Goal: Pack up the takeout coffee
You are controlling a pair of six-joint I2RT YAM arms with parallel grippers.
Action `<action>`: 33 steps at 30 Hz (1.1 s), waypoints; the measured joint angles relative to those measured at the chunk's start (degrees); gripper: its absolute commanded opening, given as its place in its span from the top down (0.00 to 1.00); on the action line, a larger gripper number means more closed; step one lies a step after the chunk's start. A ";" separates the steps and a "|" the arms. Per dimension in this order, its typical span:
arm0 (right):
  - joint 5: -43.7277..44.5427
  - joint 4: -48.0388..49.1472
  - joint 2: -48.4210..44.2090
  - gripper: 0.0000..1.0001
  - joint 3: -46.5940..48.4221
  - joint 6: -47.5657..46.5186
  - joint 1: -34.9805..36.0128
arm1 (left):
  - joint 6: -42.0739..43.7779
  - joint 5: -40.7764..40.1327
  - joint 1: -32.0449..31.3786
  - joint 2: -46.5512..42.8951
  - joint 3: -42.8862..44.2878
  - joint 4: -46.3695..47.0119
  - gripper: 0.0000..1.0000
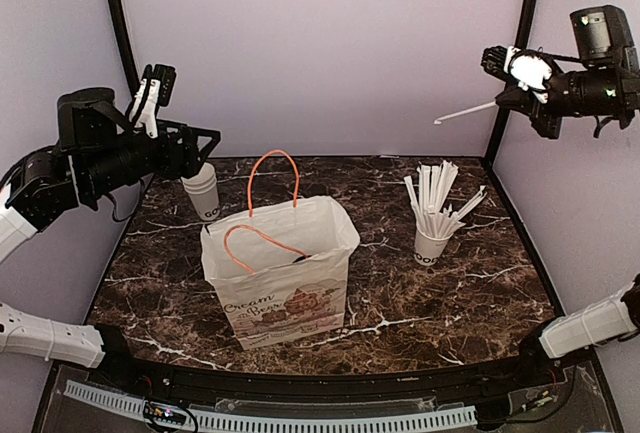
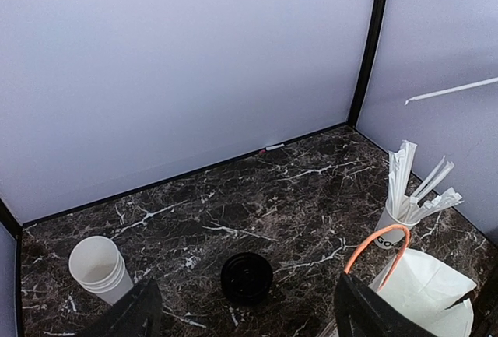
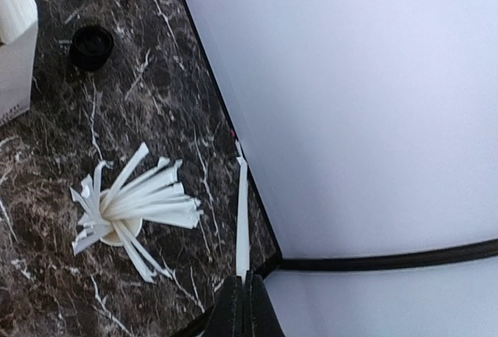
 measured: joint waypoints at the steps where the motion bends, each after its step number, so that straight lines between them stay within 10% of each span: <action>1: -1.31 1.29 -0.66 1.00 -1.16 -0.13 0.13 | 0.00 -0.11 0.00 -0.26 0.00 0.00 0.21; 13: -26.03 10.14 -2.49 1.00 -10.10 0.35 6.58 | -0.26 -3.32 0.00 -5.22 -0.11 -1.60 0.20; 33: -25.24 7.72 8.52 1.00 -9.75 -0.98 24.92 | 0.94 -6.12 0.07 -5.90 -3.54 -1.88 0.18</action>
